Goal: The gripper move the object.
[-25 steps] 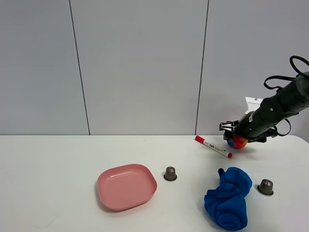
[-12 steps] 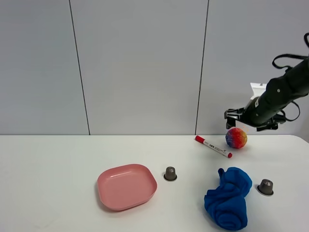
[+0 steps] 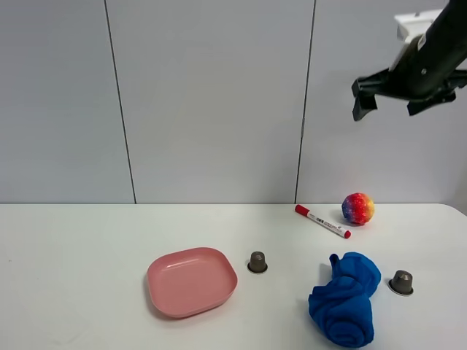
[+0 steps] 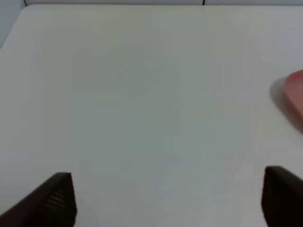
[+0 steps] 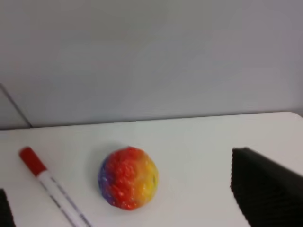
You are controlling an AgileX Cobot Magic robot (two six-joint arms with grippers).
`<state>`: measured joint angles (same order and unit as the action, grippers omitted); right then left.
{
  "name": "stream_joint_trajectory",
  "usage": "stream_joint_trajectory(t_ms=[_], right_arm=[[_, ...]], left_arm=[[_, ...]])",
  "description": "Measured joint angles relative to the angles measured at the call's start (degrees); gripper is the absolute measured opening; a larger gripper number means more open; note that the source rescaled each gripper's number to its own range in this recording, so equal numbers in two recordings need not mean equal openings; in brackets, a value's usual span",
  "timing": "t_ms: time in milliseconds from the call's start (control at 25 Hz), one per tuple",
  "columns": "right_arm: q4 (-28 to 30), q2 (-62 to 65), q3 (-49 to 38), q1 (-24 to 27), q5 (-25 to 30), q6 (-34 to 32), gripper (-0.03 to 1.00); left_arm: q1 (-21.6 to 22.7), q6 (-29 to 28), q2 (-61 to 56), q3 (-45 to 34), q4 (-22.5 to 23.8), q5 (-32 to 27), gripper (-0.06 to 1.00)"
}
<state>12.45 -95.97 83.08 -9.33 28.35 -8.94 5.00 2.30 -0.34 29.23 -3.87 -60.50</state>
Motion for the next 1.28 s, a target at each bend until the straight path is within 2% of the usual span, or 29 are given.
stream_joint_trajectory(t_ms=[320, 480, 600, 720, 1080, 1280], right_arm=[[-1.72, 16.89, 0.0, -7.38, 8.73, 4.93, 0.72], [1.34, 24.29, -0.65, -11.12, 14.51, 4.4, 0.72], [4.07, 29.37, -3.16, -12.65, 17.55, 1.56, 0.72], [5.46, 34.96, -8.4, -12.79, 18.63, -1.75, 0.72], [5.28, 55.97, -32.51, -12.79, 20.64, -8.2, 0.72], [1.97, 66.11, -39.11, -12.79, 25.79, -9.05, 0.72]], left_arm=[[0.0, 0.0, 0.0, 0.0, 0.0, 0.0, 1.0], [0.0, 0.0, 0.0, 0.0, 0.0, 0.0, 1.0], [0.0, 0.0, 0.0, 0.0, 0.0, 0.0, 1.0], [0.0, 0.0, 0.0, 0.0, 0.0, 0.0, 1.0], [0.0, 0.0, 0.0, 0.0, 0.0, 0.0, 1.0], [0.0, 0.0, 0.0, 0.0, 0.0, 0.0, 1.0]])
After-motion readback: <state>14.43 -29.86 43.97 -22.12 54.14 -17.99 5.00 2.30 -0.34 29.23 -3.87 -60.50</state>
